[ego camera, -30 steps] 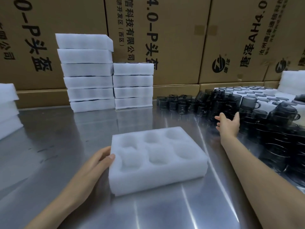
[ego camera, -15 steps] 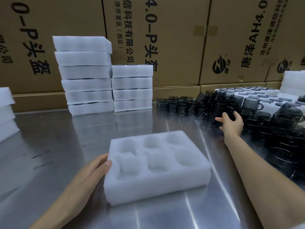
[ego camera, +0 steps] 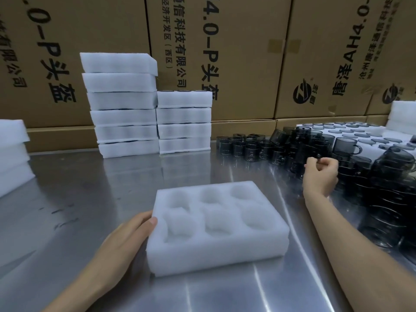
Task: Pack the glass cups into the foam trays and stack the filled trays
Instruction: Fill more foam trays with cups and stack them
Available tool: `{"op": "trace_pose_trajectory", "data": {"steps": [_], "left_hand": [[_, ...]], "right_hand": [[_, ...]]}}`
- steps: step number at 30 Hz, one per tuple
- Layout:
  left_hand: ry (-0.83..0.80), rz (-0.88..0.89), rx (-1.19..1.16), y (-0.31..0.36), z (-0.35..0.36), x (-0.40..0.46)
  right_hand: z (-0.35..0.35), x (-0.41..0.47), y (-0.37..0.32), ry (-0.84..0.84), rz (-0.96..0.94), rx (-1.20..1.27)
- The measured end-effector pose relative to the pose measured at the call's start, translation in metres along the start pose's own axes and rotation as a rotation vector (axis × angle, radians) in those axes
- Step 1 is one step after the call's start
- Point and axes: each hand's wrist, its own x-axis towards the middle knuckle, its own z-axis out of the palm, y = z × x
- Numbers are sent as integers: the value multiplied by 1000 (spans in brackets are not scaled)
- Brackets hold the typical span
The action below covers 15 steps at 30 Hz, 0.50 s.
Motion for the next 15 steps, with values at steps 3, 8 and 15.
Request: {"op": "trace_pose_trajectory", "data": {"steps": [3, 8, 15], "left_hand": [[-13, 106, -33, 3, -8, -20], [-89, 173, 32, 4, -16, -33], [-39, 184, 48, 10, -16, -39]], "right_hand": [[-4, -17, -7, -60, -121, -72], [-7, -49, -39, -236, -137, 47], [-14, -126, -117, -840, -351, 187]]}}
